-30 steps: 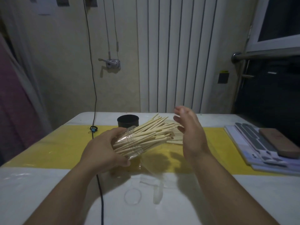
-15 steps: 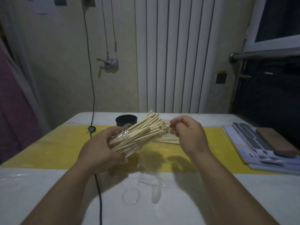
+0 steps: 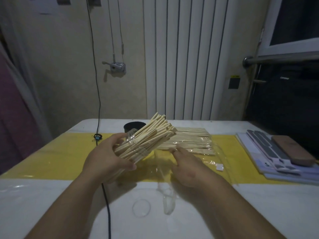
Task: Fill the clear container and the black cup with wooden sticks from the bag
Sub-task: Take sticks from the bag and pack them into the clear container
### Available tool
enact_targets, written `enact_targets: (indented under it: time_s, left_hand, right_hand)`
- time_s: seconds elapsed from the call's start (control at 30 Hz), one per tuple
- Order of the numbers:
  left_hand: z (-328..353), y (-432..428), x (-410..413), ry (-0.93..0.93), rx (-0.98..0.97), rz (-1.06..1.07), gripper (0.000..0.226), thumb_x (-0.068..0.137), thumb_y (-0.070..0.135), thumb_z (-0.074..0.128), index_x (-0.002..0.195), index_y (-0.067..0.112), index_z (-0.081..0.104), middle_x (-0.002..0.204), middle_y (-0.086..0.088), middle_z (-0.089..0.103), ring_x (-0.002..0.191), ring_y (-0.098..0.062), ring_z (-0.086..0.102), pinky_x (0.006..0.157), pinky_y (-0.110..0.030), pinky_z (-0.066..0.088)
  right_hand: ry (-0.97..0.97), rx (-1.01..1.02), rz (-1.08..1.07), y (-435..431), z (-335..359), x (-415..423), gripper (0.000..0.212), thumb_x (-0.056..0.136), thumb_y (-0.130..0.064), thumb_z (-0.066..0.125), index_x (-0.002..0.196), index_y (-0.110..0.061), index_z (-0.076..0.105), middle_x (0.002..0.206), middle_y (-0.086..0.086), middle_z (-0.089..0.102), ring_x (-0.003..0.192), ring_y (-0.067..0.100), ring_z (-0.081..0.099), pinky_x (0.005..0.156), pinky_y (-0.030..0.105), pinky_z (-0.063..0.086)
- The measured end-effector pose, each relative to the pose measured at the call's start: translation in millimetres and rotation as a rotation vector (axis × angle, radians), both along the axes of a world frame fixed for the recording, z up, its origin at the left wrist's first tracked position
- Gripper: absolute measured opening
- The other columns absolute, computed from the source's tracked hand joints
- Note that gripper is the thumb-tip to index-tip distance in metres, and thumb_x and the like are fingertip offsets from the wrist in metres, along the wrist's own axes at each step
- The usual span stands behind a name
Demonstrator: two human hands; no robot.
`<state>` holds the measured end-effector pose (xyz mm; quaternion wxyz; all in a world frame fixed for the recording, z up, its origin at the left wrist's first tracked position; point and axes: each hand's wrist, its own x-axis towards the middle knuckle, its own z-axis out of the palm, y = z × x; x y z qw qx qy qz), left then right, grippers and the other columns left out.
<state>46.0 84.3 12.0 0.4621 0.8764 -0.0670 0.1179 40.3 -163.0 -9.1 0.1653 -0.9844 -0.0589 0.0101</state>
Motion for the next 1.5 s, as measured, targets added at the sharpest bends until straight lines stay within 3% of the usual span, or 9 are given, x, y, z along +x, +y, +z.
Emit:
enact_targets:
  time_s: [0.17, 0.23, 0.33, 0.47, 0.57, 0.73, 1.3, 1.37, 1.5]
  left_hand:
    - [1, -2, -1, 0.006, -0.015, 0.009, 0.086, 0.029, 0.036, 0.085, 0.105, 0.061, 0.053, 0.105, 0.022, 0.064, 0.086, -0.005, 0.067, 0.079, -0.039, 0.054]
    - [1, -2, -1, 0.009, -0.022, 0.01, 0.089, 0.028, 0.037, 0.085, 0.109, 0.058, 0.055, 0.106, 0.022, 0.064, 0.086, -0.005, 0.067, 0.08, -0.04, 0.055]
    - [0, 0, 0, 0.016, -0.032, 0.018, 0.1, 0.027, 0.039, 0.084, 0.123, 0.048, 0.055, 0.108, 0.02, 0.064, 0.087, -0.008, 0.068, 0.08, -0.041, 0.055]
    - [0, 1, 2, 0.024, -0.039, 0.026, 0.101, 0.025, 0.041, 0.084, 0.121, 0.048, 0.054, 0.106, 0.022, 0.064, 0.086, -0.007, 0.069, 0.082, -0.043, 0.056]
    - [-1, 1, 3, 0.031, -0.021, 0.026, 0.104, 0.022, 0.046, 0.082, 0.122, 0.049, 0.055, 0.105, 0.022, 0.066, 0.085, -0.006, 0.069, 0.081, -0.041, 0.056]
    - [-1, -1, 1, 0.024, -0.003, 0.028, 0.099, 0.024, 0.045, 0.083, 0.118, 0.056, 0.051, 0.106, 0.025, 0.064, 0.086, -0.004, 0.068, 0.082, -0.042, 0.056]
    - [0, 0, 1, 0.021, -0.019, 0.029, 0.105, 0.023, 0.047, 0.08, 0.124, 0.05, 0.054, 0.106, 0.022, 0.065, 0.087, -0.006, 0.069, 0.083, -0.044, 0.056]
    - [-1, 0, 1, 0.018, -0.024, 0.028, 0.104, 0.023, 0.047, 0.081, 0.123, 0.05, 0.054, 0.106, 0.023, 0.065, 0.087, -0.005, 0.068, 0.082, -0.044, 0.056]
    - [0, 0, 0, 0.014, -0.035, 0.029, 0.106, 0.023, 0.045, 0.082, 0.125, 0.048, 0.054, 0.108, 0.023, 0.064, 0.088, -0.006, 0.068, 0.083, -0.043, 0.056]
  right_hand:
    - [0.048, -0.097, -0.075, 3, -19, 27, 0.062, 0.104, -0.037, 0.031, 0.159, -0.019, 0.01, 0.166, 0.003, 0.004, 0.152, 0.023, 0.006, 0.123, 0.043, 0.009]
    - [0.032, -0.112, -0.105, 4, -22, 40, 0.059, 0.101, -0.032, 0.036, 0.156, -0.02, 0.021, 0.165, 0.003, 0.011, 0.151, 0.023, 0.01, 0.122, 0.041, 0.013]
    - [-0.087, -0.121, -0.174, 2, -23, 56, 0.04, 0.091, -0.02, 0.049, 0.13, -0.023, 0.053, 0.144, 0.002, 0.046, 0.138, 0.024, 0.039, 0.111, 0.036, 0.033]
    - [-0.039, -0.281, -0.168, 5, -18, 65, 0.042, 0.094, -0.016, 0.054, 0.136, -0.017, 0.05, 0.138, 0.011, 0.049, 0.131, 0.032, 0.044, 0.105, 0.041, 0.035]
    - [-0.058, -0.342, -0.203, 10, -7, 72, 0.041, 0.093, -0.013, 0.058, 0.133, -0.017, 0.051, 0.124, 0.008, 0.05, 0.128, 0.031, 0.047, 0.091, 0.03, 0.036]
    - [-0.076, -0.338, -0.21, 20, -2, 85, 0.021, 0.089, -0.021, 0.061, 0.108, -0.025, 0.066, 0.119, 0.004, 0.061, 0.116, 0.028, 0.056, 0.1, 0.041, 0.041]
    - [-0.022, -0.207, -0.171, 8, -2, 93, 0.018, 0.094, -0.037, 0.06, 0.103, -0.023, 0.066, 0.113, 0.003, 0.063, 0.111, 0.026, 0.059, 0.093, 0.038, 0.041]
    - [-0.063, -0.224, -0.192, 11, -2, 91, 0.009, 0.09, -0.034, 0.065, 0.095, -0.027, 0.063, 0.114, 0.0, 0.063, 0.111, 0.025, 0.058, 0.093, 0.038, 0.041]
    - [-0.054, -0.162, -0.287, 19, -4, 89, 0.019, 0.079, -0.027, 0.075, 0.077, -0.026, 0.056, 0.11, 0.002, 0.067, 0.107, 0.029, 0.062, 0.092, 0.036, 0.052]
